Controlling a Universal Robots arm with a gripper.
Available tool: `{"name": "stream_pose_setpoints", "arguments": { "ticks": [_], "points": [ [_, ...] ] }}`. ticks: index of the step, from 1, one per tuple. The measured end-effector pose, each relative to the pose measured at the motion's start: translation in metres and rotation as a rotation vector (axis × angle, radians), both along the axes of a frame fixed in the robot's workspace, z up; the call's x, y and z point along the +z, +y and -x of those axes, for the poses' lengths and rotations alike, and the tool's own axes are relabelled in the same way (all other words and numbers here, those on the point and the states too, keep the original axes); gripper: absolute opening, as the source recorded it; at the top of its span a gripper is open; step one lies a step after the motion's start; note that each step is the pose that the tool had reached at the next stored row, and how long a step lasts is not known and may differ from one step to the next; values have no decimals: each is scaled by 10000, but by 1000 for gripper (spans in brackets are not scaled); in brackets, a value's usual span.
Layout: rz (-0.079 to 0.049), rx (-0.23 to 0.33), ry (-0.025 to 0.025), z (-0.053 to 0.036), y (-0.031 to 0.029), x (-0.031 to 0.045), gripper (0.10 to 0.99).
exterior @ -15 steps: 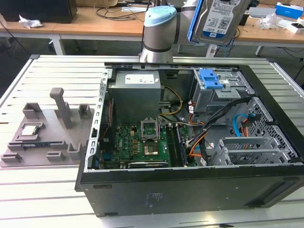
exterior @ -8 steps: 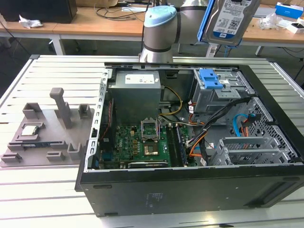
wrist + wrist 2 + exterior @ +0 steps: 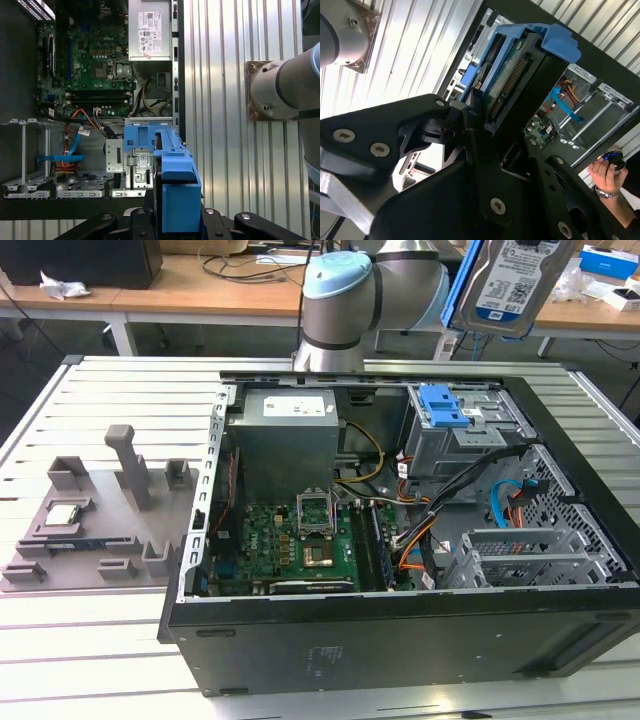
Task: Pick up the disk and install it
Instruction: 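Pick up the disk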
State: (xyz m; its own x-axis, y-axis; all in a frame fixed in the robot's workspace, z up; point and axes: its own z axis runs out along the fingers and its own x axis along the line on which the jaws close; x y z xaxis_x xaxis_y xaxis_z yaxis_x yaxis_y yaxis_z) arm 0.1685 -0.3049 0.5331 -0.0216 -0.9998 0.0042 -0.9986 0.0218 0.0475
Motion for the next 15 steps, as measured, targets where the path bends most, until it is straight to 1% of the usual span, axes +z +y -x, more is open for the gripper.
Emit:
{"name": "stream_pose_setpoints", "arguments": {
  "ticks": [1,5,6,8,10,12,13,14,15],
  "points": [
    [0,1,6,-78,0,0,361],
    [0,-1,17,-237,0,0,361],
    [0,0,21,-305,0,0,361],
    [0,2,28,-388,0,0,361],
    [0,1,39,-510,0,0,361],
    [0,0,47,-589,0,0,361],
    [0,0,53,-664,0,0,361],
    [-1,0,57,-713,0,0,361],
    [0,0,63,-799,0,0,361]
  ]
}}
